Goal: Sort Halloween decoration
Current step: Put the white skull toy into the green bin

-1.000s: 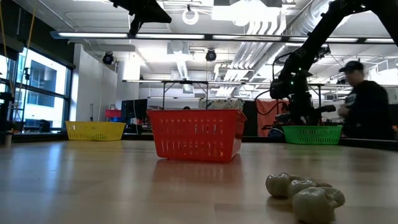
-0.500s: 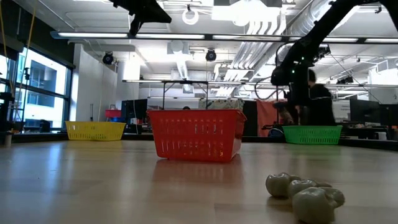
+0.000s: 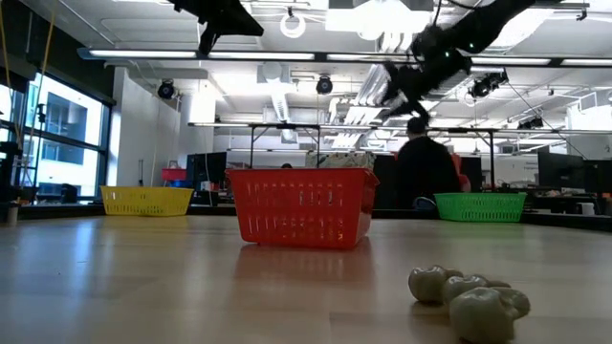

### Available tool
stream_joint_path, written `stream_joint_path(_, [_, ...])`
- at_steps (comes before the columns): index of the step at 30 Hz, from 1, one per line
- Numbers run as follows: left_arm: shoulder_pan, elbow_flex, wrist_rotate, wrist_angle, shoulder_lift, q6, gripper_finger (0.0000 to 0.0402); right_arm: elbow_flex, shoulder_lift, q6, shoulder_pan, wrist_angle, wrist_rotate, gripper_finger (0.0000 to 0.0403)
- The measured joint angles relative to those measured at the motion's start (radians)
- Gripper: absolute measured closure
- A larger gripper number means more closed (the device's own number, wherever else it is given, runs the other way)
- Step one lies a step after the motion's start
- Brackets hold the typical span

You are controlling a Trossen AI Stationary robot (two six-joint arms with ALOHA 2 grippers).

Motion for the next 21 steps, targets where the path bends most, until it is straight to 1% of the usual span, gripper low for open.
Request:
stream_joint_path(2, [0.0,0.0,-0.001,0.0,0.0,0.0,0.0401,0.0,-0.015,-0.003,0.039,0.113,-0.163,0.0263])
stream_joint_path(5, [0.0,0.0,-0.001,0.002,0.0,-0.001,0.0401,0.0,-0.033,-0.004,0.111,0.249,-0.376,0.0263])
stream_joint_path(7, [0.0,0.0,-0.001,0.004,0.0,-0.001,0.0401,0.0,-0.042,-0.02,0.172,0.306,-0.468,0.0263])
stream_joint_path(8, [0.0,0.0,-0.001,0.004,0.0,-0.004,0.0401,-0.001,-0.047,-0.034,0.204,0.326,-0.494,0.0263])
stream_joint_path(10, [0.0,0.0,-0.002,0.004,0.0,-0.024,0.0401,-0.001,-0.058,-0.063,0.269,0.36,-0.51,0.0263])
stream_joint_path(14, [-0.001,0.0,-0.002,0.009,0.0,-0.027,0.0401,-0.001,-0.059,-0.111,0.376,0.4,-0.498,0.0263])
stream_joint_path(16, [-0.001,0.0,-0.002,0.009,0.0,-0.017,0.0401,-0.001,-0.059,-0.146,0.422,0.402,-0.478,0.0263])
stream_joint_path(21, [-0.001,0.0,0.001,0.002,0.0,0.097,0.0401,-0.002,-0.059,-0.217,0.502,0.403,-0.378,0.0263])
